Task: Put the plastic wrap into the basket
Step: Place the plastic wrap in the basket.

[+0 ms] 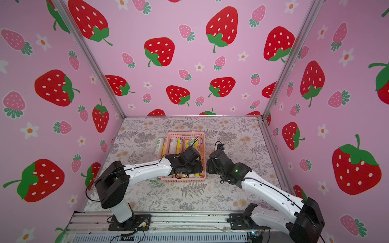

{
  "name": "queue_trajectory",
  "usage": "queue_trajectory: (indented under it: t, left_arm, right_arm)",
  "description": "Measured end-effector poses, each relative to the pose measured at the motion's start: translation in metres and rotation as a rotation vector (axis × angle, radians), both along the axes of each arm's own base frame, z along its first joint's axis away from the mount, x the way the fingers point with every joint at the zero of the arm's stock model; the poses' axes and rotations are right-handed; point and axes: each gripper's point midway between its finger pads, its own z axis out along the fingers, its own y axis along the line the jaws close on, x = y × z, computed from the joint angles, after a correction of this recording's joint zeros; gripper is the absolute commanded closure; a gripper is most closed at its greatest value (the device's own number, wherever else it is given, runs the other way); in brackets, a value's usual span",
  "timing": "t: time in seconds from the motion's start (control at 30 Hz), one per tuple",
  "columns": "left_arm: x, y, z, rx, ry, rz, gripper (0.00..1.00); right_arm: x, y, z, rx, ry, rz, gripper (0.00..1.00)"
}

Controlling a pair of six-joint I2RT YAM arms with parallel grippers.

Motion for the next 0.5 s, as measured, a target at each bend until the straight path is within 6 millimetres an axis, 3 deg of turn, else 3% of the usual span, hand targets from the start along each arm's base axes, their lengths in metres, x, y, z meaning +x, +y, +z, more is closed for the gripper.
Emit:
queue_trajectory:
  t: [0.2,0.3,0.4,0.5]
  left_arm:
    - [-0.001,0.001,0.014,-0.009,-0.030,-0.025,0.29]
    - [-0.003,0.009,0.033,-0.005,-0.067,-0.033,0.26]
    - [-0.003,0.027,0.062,0.011,-0.133,-0.008,0.24]
    - [-0.003,0.059,0.094,0.036,-0.206,0.042,0.23]
  right_arm:
    - [0.000,0.000,0.000,0.000,0.000,0.001,0.34]
    - [0.000,0.000,0.000,0.000,0.000,0.001,0.34]
    - [0.000,0.000,0.000,-0.001,0.000,0.002,0.34]
    - [0.000,0.000,0.000,-0.004,-0.001,0.005,0.33]
